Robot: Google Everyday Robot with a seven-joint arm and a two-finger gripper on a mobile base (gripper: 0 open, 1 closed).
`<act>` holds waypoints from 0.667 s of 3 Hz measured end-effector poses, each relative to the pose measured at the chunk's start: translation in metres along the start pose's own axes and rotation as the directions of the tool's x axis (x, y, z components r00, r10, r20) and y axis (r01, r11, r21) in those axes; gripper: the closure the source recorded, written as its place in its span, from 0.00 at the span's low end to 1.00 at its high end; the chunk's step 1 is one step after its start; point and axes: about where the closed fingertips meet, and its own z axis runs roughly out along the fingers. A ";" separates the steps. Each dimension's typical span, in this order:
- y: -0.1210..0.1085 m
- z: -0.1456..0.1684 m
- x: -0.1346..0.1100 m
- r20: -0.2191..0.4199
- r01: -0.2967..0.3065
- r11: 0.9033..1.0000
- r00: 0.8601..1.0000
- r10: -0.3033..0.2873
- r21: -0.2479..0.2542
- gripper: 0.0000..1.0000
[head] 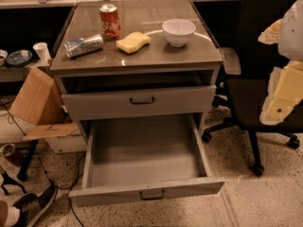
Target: Place redbull can into middle drawer
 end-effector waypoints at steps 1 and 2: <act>0.000 0.000 0.000 0.000 0.000 1.000 1.000 0.000 0.000 0.00; -0.003 -0.001 -0.010 0.042 -0.005 1.000 0.999 0.004 0.016 0.00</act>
Offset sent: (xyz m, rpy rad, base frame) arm 0.0115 0.0184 0.0051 0.0919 -0.0460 0.0086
